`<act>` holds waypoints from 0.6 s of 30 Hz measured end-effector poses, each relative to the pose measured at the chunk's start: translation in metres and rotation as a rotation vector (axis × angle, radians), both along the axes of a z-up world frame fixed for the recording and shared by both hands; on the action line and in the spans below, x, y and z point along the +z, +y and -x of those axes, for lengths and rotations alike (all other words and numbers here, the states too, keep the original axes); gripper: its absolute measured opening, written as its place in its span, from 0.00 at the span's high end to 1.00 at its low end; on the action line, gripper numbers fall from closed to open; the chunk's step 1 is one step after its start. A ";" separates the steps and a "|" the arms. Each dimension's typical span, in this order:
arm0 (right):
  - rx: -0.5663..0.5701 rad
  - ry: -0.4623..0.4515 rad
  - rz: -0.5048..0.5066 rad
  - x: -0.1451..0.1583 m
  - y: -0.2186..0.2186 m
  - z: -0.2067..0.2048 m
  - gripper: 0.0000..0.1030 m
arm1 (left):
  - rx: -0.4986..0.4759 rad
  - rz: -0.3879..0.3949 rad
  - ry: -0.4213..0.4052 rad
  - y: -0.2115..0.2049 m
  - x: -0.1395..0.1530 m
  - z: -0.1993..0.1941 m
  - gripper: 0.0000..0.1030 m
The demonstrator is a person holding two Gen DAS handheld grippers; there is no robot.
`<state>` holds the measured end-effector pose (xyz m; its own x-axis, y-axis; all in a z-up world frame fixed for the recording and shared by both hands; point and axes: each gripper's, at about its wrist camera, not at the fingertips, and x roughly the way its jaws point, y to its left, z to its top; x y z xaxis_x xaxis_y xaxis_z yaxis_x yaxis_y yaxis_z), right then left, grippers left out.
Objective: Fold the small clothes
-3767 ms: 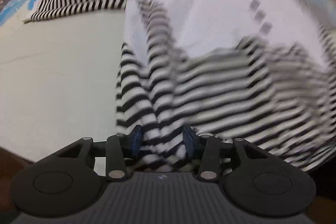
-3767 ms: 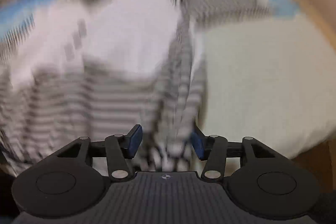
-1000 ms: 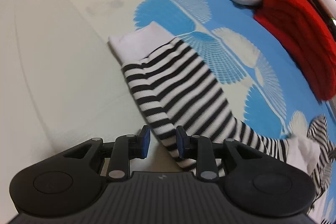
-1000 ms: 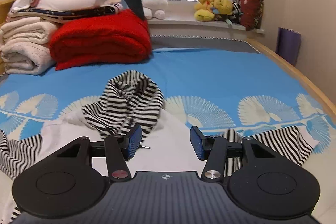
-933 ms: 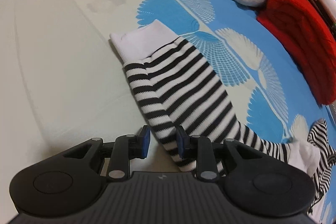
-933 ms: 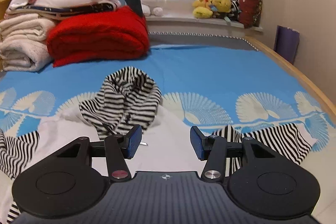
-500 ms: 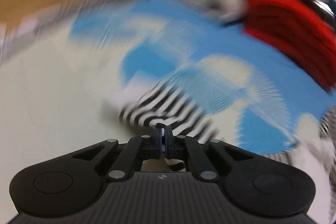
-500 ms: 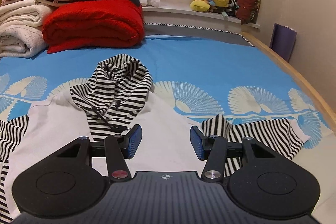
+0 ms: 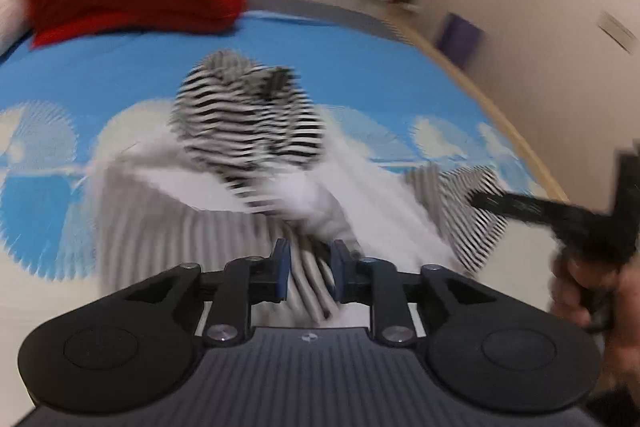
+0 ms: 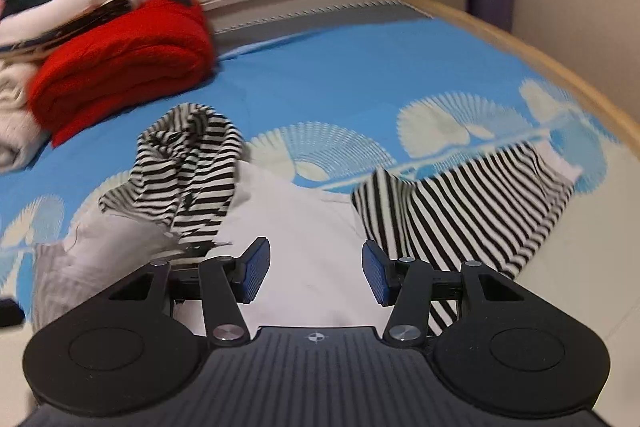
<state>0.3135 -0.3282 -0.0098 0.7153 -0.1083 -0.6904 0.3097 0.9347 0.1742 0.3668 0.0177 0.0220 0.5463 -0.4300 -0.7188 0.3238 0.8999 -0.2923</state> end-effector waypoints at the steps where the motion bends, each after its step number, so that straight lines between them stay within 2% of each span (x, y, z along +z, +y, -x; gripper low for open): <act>1: -0.015 0.008 -0.015 -0.003 -0.003 -0.002 0.49 | 0.051 -0.014 0.019 0.007 -0.004 -0.006 0.76; 4: -0.035 0.032 -0.067 -0.015 -0.009 -0.007 0.49 | 0.216 -0.114 0.092 0.027 -0.018 -0.025 0.76; 6: -0.042 0.062 -0.112 -0.026 -0.008 -0.014 0.49 | 0.287 -0.154 0.120 0.038 -0.026 -0.037 0.76; 9: -0.031 0.100 -0.187 -0.046 -0.002 -0.024 0.49 | 0.366 -0.131 0.161 0.053 -0.031 -0.046 0.76; 11: -0.010 0.126 -0.243 -0.057 0.006 -0.031 0.49 | 0.389 -0.092 0.176 0.061 -0.029 -0.048 0.76; 14: 0.042 0.148 -0.300 -0.067 0.027 -0.044 0.49 | 0.402 -0.087 0.176 0.061 -0.026 -0.047 0.76; 18: 0.167 0.138 -0.255 -0.068 0.066 -0.062 0.49 | 0.419 -0.075 0.185 0.064 -0.028 -0.050 0.76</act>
